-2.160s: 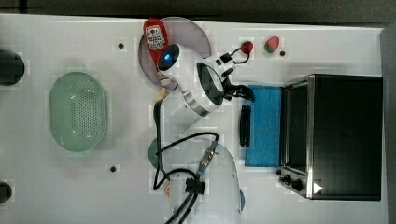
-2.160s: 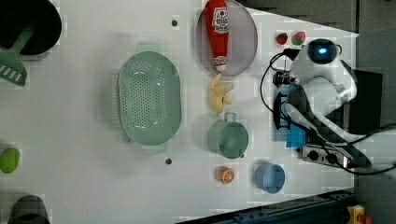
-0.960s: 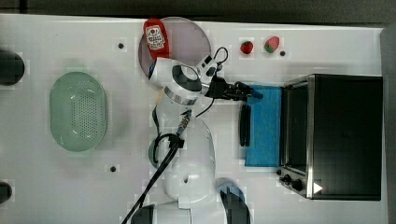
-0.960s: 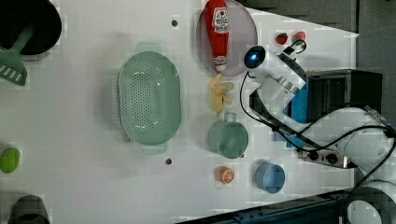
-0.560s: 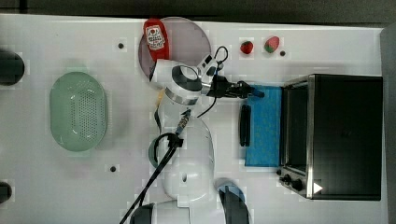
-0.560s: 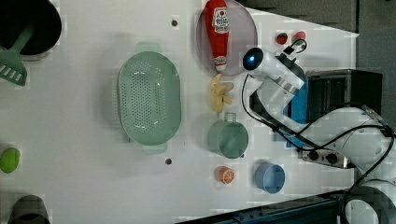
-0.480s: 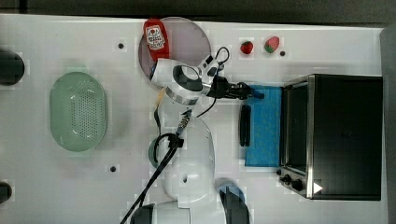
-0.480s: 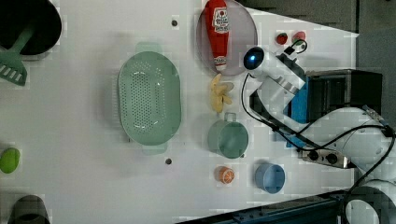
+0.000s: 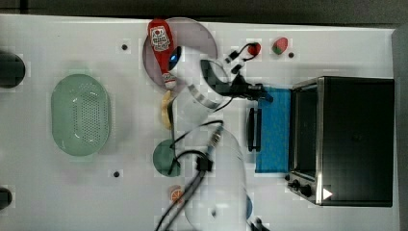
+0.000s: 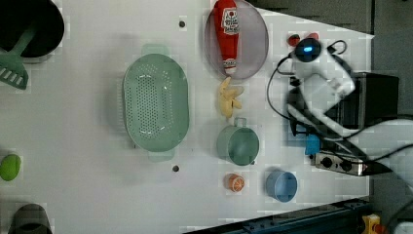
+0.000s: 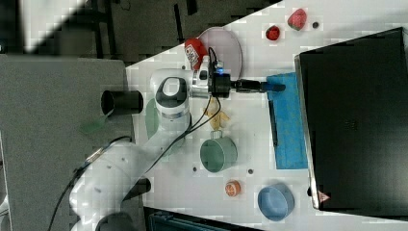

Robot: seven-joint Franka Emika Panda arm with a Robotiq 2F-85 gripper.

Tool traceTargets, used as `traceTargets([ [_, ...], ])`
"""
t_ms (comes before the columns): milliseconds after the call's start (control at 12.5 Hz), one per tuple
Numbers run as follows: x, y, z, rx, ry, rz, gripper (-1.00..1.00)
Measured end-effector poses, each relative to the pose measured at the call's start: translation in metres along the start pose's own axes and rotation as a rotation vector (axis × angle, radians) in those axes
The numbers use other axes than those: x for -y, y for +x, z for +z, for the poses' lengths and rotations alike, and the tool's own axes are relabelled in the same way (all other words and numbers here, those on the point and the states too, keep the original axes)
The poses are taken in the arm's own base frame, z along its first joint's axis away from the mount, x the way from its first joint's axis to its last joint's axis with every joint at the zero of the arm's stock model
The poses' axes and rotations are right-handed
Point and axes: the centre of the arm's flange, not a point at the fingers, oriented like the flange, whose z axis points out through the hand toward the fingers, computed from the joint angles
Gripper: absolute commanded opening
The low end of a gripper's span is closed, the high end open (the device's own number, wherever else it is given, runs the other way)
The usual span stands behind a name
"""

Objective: Flap close oven.

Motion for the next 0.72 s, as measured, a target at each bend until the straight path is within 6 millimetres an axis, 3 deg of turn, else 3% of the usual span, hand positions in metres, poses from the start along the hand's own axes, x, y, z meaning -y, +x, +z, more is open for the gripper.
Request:
traceTargets([
  [400,-0.133,0.007,-0.012,-0.007,0.345,0.094,-0.48],
  [640,-0.198,0.007,0.017,-0.023,0.488,0.132,-0.48],
  [720,-0.215,0.004,0.033,-0.009,0.535,0.155,-0.40],
])
